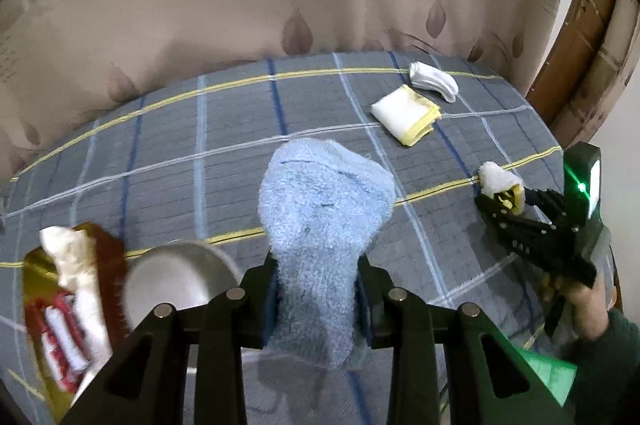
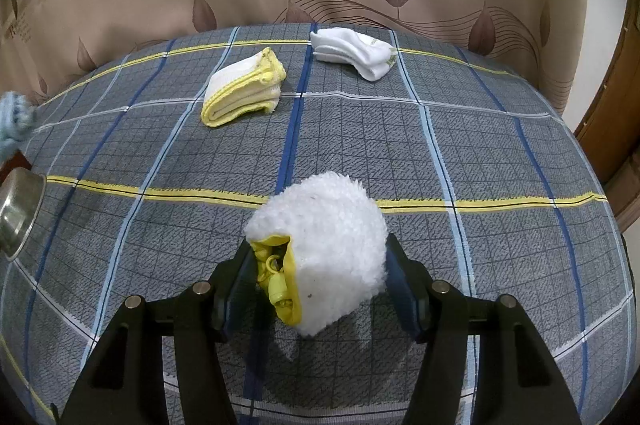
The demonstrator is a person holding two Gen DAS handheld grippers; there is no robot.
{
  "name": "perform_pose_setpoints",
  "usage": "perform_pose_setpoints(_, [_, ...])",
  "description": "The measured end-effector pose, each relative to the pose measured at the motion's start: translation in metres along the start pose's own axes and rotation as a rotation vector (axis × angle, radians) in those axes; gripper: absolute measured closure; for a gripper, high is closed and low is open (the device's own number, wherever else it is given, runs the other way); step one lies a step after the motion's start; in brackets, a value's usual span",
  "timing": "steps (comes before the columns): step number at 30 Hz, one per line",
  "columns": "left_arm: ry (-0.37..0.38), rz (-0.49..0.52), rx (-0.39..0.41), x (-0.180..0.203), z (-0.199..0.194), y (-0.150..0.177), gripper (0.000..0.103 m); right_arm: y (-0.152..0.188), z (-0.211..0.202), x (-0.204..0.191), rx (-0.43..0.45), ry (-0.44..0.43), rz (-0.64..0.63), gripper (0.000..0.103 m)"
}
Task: Organize soft objects
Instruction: 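Carry the blue towel into the gold tray and open the left gripper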
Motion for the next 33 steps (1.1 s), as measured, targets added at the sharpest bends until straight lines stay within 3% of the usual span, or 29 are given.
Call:
perform_pose_setpoints(9, [-0.074, -0.068, 0.042, -0.071, -0.06, 0.029, 0.071, 0.0, 0.0, 0.001, 0.0, 0.001, 0.0, 0.045])
perform_pose_setpoints(16, [-0.203, -0.178, 0.064, -0.157, -0.095, 0.055, 0.071, 0.0, 0.001, 0.002, 0.0, 0.004, -0.003, 0.045])
perform_pose_setpoints(25, [-0.26, -0.31, 0.016, -0.235, -0.089, 0.097, 0.071, 0.001, 0.002, 0.003, 0.0, 0.01, -0.006, 0.045])
perform_pose_setpoints(33, [-0.273, -0.367, -0.03, -0.261, -0.067, 0.114, 0.067, 0.001, 0.002, 0.002, 0.0, 0.011, -0.006, 0.045])
Point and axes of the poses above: each gripper's, at about its wrist camera, not at the fingertips, and z roughly the way its jaws point, x to its right, y to its underside, the point moved 10 cm from there along z, roughly the way its jaws point, and after that the axes turned 11 degrees about -x, right-handed, at the moved point
